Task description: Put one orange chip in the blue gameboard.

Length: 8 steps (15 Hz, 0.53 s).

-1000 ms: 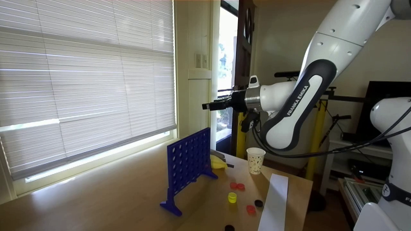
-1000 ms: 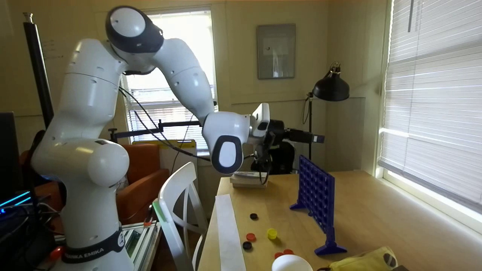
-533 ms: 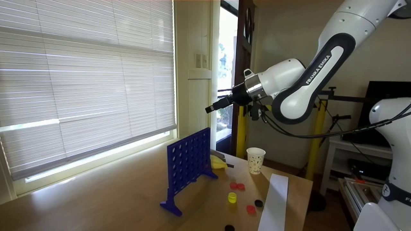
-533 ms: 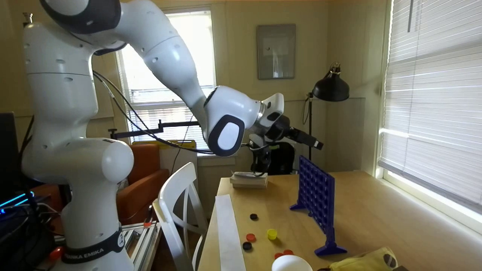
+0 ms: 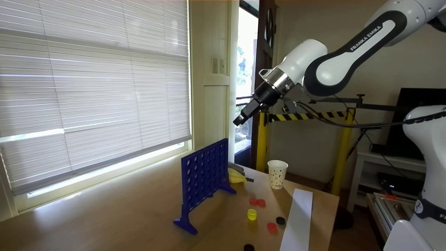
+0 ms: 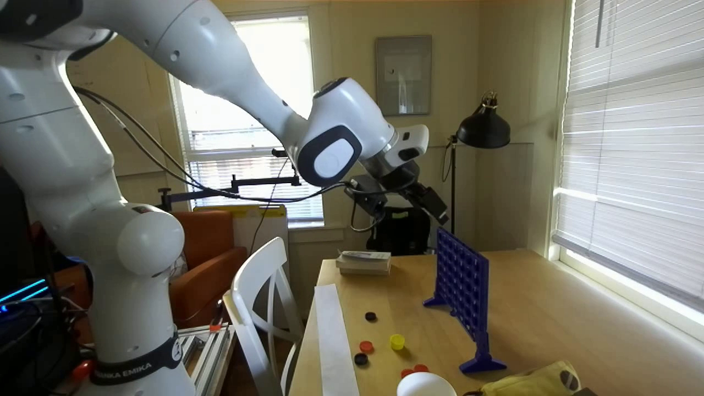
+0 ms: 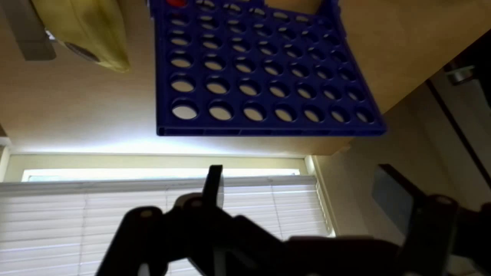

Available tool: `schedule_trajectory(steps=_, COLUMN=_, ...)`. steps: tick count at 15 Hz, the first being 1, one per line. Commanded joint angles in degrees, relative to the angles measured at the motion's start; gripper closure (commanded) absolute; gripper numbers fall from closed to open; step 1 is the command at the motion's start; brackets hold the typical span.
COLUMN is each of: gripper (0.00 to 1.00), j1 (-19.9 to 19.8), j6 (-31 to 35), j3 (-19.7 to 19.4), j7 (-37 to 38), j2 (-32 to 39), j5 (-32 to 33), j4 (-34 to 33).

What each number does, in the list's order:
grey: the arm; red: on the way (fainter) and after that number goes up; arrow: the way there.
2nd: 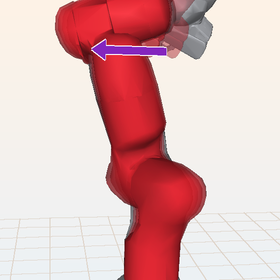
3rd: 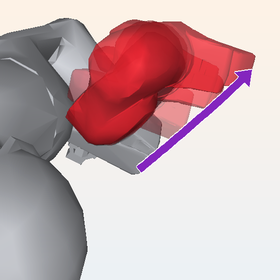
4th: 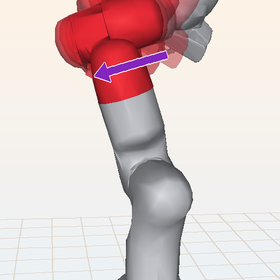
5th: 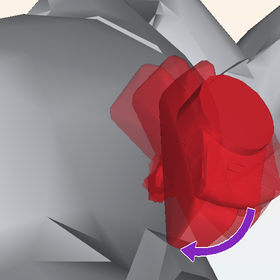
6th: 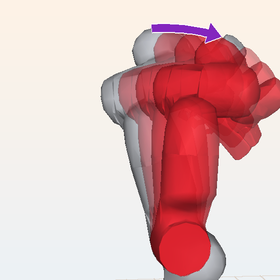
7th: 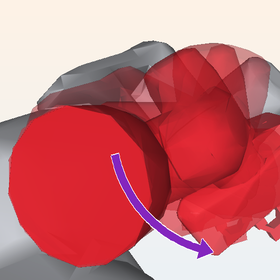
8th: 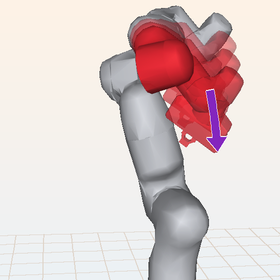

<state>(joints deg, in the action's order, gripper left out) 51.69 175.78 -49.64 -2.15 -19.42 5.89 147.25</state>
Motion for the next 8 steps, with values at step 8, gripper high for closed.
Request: schedule_trajectory(steps=8, gripper=0.00, j1=-11.44, j6=-19.24, j3=15.93, j7=-9.50, j2=-7.67, j5=-12.34, j4=-0.18)
